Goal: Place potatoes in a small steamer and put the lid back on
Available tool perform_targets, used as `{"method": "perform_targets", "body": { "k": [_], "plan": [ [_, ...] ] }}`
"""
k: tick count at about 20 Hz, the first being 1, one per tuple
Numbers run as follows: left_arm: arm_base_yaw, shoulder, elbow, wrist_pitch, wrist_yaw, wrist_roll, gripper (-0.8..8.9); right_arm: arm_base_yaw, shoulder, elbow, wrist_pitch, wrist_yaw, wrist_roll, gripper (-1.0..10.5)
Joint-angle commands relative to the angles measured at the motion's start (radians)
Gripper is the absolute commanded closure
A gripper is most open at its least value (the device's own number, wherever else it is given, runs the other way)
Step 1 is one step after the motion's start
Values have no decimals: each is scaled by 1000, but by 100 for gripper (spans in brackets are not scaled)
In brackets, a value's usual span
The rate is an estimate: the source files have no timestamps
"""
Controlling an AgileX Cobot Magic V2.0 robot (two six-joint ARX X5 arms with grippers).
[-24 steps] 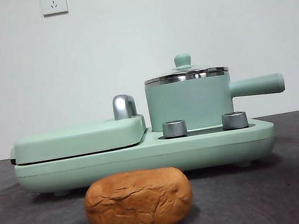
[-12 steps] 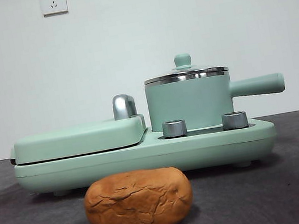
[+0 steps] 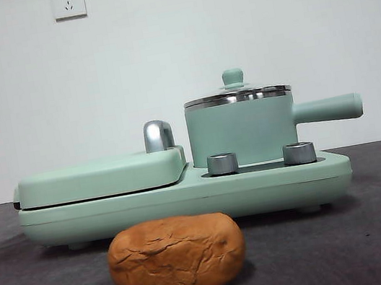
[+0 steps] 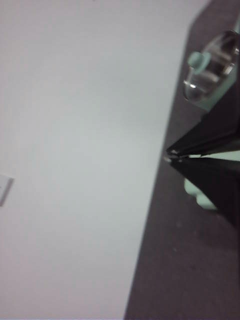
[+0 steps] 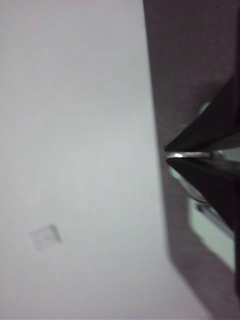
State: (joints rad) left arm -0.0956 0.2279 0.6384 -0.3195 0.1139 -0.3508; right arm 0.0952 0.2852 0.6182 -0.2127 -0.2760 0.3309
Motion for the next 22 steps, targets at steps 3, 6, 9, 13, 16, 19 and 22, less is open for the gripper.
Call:
{"method": "perform_targets", "body": {
  "k": [3, 6, 9, 13, 16, 19, 22],
  "plan": [
    [-1, 169, 214, -255, 87, 204, 805, 1, 141, 143, -211, -133, -234, 933],
    [-3, 267, 325, -415, 138, 357, 805, 1, 206, 217, -354, -166, -358, 933],
    [-9, 345, 404, -535, 163, 512, 806, 26, 238, 266, -448, -135, -492, 933],
    [-40, 415, 456, -620, 164, 670, 807, 71, 245, 286, -510, -85, -657, 933],
    [-77, 445, 462, -657, 164, 776, 807, 108, 245, 286, -555, -30, -758, 933],
    [-107, 463, 462, -687, 164, 821, 807, 145, 245, 286, -612, 46, -867, 932],
    [-124, 465, 462, -679, 164, 821, 806, 161, 245, 286, -638, 50, -908, 884]
  ]
}}
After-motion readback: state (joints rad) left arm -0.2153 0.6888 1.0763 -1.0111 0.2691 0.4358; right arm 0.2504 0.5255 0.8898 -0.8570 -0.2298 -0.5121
